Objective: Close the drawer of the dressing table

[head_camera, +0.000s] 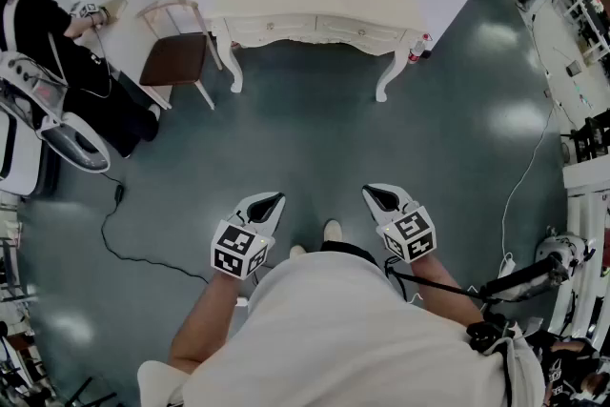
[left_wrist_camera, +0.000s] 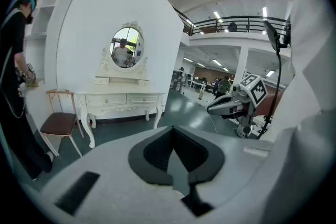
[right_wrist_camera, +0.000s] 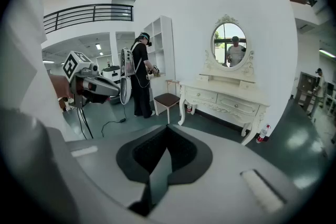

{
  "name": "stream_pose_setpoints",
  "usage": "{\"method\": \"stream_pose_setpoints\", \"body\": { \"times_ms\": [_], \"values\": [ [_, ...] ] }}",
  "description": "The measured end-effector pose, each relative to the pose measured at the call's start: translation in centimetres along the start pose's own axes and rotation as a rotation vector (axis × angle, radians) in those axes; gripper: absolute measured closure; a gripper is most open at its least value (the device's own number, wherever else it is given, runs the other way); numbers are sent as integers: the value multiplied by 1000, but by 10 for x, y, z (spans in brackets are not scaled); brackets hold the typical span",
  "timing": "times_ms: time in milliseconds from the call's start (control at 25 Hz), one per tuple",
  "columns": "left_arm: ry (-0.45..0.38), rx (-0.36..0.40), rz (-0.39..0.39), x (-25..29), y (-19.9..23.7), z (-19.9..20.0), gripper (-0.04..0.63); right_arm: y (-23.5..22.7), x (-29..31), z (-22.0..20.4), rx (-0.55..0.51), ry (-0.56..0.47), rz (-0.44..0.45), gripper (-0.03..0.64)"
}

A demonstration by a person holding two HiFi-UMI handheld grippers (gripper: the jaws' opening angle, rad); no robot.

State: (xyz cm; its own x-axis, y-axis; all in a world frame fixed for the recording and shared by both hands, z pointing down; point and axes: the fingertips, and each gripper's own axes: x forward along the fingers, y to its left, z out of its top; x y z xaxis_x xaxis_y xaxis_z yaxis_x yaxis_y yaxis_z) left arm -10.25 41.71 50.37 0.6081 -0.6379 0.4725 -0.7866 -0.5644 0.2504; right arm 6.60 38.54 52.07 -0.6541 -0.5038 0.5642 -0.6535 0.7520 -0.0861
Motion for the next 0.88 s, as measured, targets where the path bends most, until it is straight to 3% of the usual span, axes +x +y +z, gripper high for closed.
{"method": "stream_pose_setpoints", "body": {
  "times_ms": [440,800,840,880],
  "values": [
    [44,27,-21,52,-34,28,594,-55,-17,0,14,-16,28,617],
    [47,33,0,121,-49,66,594,-137,-25,-12,27,-30,3,615],
    [46,26,6,126,-50,69,594,-144,-25,-14,30,-27,4,612],
    [48,19,7,131,-52,71,594,-148,-27,-17,40,-26,6,560]
  ]
}}
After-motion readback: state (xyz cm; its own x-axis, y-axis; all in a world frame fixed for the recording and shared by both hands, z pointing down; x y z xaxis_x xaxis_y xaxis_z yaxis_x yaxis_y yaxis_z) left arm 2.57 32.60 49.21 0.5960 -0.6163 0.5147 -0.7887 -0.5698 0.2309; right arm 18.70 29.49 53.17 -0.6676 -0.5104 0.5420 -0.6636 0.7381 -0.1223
